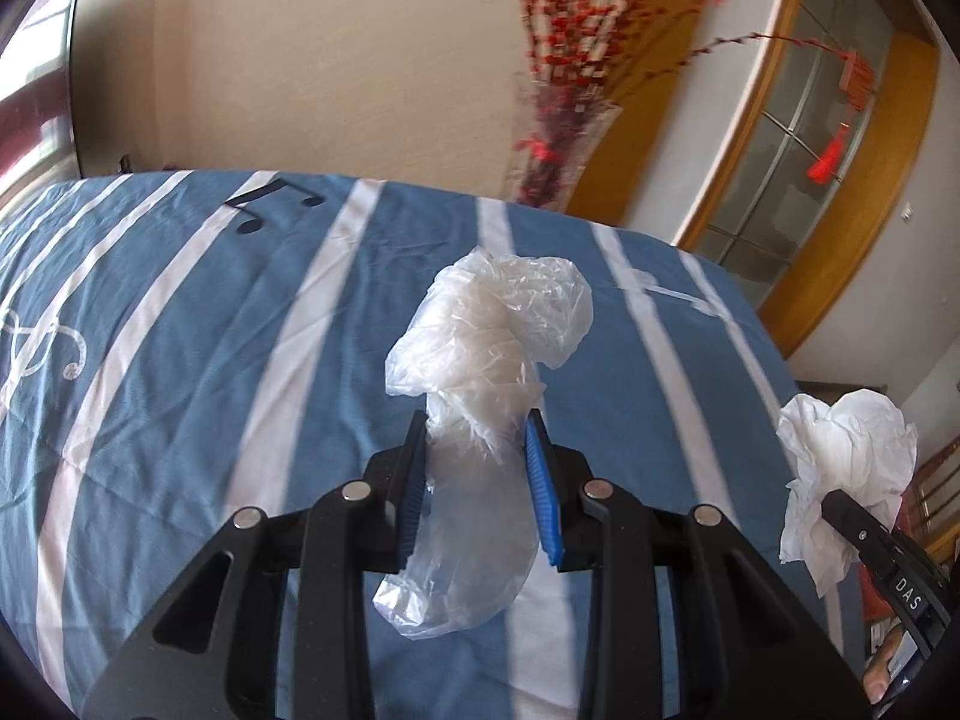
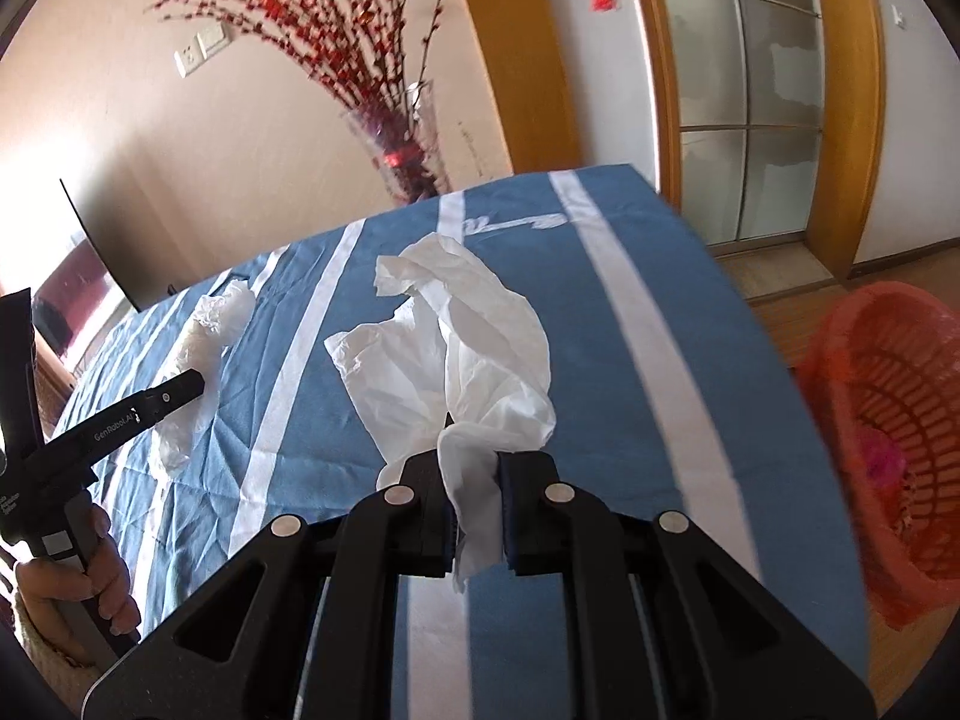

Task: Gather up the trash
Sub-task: 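Carry the plastic bag and tissue over the red basket and open both tools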

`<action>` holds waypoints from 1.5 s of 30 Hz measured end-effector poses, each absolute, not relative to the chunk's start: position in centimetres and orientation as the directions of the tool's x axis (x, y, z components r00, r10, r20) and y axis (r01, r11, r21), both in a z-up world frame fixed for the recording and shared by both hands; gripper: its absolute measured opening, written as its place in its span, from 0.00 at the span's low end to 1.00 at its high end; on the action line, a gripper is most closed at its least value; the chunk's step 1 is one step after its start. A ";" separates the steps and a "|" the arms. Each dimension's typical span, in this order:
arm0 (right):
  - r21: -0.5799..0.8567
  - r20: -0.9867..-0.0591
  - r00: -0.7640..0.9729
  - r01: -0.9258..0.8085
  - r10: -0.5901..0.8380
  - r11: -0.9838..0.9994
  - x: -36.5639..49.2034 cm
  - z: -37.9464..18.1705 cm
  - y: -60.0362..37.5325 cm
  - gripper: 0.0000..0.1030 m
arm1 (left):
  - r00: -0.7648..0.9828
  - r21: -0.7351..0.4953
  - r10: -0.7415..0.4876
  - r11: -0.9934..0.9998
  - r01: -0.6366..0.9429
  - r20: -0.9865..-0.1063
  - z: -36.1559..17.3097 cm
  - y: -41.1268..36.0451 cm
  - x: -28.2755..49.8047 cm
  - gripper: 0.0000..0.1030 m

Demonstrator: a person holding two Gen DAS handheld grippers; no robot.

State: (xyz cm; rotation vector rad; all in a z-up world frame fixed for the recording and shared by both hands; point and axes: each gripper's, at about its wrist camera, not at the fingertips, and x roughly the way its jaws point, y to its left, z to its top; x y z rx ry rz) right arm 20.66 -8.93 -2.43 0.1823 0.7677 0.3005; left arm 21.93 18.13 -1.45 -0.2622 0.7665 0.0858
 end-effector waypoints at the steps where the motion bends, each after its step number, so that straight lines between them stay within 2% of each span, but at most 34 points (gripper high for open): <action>1: 0.274 -0.649 0.685 -0.194 0.330 0.942 20.4 -2.2 -9.5 0.11 | 0.720 -0.203 -0.024 0.966 -0.163 -0.694 -1.2 17.5 21.8 0.31; 21: 0.296 -0.564 0.793 -0.067 0.231 0.953 14.9 0.3 -20.7 0.11 | 0.717 -0.174 -0.181 0.981 0.084 -0.673 1.6 2.0 19.7 0.31; 38: 0.359 -0.562 0.822 0.138 0.096 0.923 12.8 -1.1 -32.7 0.11 | 0.644 -0.147 -0.305 0.946 0.288 -0.702 0.3 -11.7 20.2 0.31; 45: 0.383 -0.571 0.819 0.198 0.062 0.902 12.7 -2.1 -35.9 0.11 | 0.592 -0.188 -0.370 0.919 0.347 -0.715 -0.8 -15.6 20.8 0.31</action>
